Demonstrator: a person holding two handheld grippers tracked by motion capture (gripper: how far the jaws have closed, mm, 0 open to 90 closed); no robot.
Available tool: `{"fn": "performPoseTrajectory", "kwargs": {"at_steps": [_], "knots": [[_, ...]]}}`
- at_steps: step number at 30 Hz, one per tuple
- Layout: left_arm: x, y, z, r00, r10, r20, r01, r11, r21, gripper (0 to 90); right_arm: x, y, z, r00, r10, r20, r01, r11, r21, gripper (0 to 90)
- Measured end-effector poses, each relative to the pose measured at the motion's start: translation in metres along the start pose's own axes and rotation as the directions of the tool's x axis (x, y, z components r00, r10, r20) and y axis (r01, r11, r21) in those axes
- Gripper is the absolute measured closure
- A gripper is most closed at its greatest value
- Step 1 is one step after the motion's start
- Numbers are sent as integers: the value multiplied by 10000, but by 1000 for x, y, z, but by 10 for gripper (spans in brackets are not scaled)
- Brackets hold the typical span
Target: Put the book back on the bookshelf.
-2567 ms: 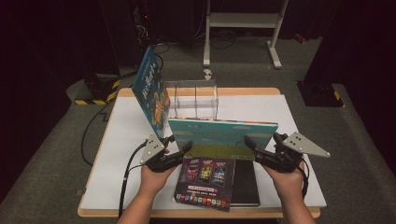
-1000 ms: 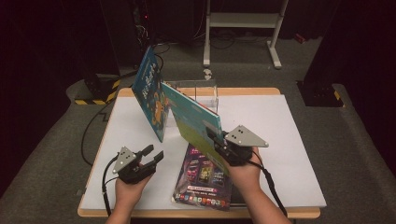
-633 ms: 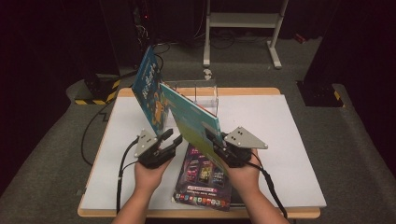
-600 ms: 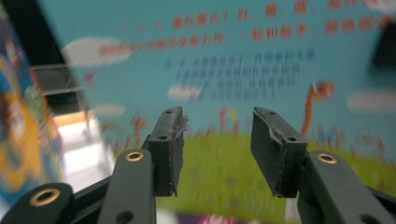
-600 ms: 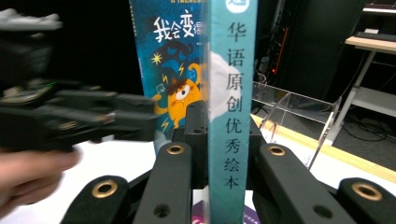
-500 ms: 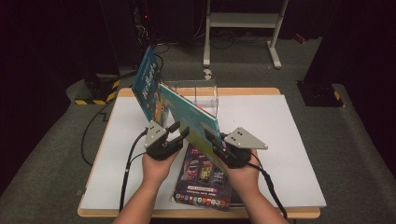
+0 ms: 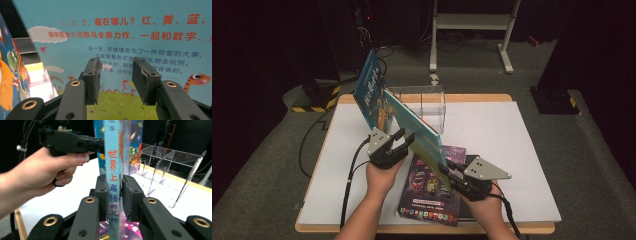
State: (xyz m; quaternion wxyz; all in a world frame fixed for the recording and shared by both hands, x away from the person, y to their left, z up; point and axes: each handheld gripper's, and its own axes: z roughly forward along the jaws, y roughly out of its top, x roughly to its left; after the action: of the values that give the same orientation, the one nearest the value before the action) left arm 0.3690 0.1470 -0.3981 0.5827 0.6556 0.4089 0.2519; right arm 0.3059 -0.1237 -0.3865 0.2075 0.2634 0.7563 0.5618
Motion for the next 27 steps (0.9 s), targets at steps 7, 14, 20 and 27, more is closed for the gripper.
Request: {"fn": "performPoseTrajectory", "kwargs": {"at_steps": [7, 14, 20, 27], "knots": [[-17, 3, -39, 9796, 167, 2004, -71, 9988, -485, 314, 18, -1, 3, 9994, 8, 351, -9, 10000, 23, 754], [-45, 10, -55, 9478, -207, 3182, 404, 9976, -556, 184, 27, -5, 6, 9997, 10, 228, -6, 9999, -166, 732], [-53, 10, -62, 9591, -305, 2814, 472, 9975, -525, 109, 35, -7, 8, 9999, -89, -56, 88, 9999, -110, 711], [-54, 7, -67, 9722, -54, 2340, 177, 9986, -503, 103, 52, -9, 18, 9967, -414, -704, 421, 9991, 73, 677]]}}
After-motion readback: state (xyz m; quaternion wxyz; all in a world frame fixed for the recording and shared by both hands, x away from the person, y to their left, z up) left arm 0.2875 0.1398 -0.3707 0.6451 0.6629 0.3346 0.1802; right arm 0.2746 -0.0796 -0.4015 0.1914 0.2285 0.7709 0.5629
